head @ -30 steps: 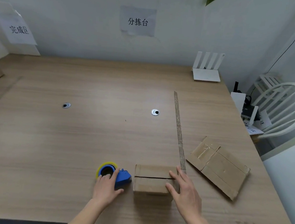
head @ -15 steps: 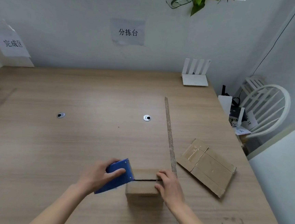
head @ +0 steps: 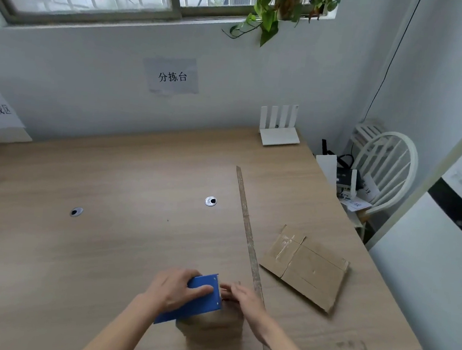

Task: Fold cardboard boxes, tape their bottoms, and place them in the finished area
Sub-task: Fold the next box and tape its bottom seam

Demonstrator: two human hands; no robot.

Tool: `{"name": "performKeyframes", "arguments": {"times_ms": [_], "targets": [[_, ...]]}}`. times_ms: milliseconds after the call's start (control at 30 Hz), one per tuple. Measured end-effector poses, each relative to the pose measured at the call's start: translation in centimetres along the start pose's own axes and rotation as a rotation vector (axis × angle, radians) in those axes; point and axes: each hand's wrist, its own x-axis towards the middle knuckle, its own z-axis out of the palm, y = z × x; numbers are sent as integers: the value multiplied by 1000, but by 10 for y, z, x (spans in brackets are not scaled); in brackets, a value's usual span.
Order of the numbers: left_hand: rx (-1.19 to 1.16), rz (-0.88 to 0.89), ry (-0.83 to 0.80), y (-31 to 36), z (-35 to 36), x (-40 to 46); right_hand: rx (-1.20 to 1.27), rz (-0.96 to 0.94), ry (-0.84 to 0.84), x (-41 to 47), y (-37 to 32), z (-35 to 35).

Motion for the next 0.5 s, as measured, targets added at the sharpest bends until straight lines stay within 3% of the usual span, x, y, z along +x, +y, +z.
{"name": "performKeyframes", "arguments": {"times_ms": [100,333,500], "targets": [[13,3,-8,0,-2,1,40,52,-80,1,-11,3],[0,2,-10,-3,-2,1,33,151,-84,10,-13,4],[0,14,13,-4,-5,-5,-47,117,-86,11,-9,3]]}}
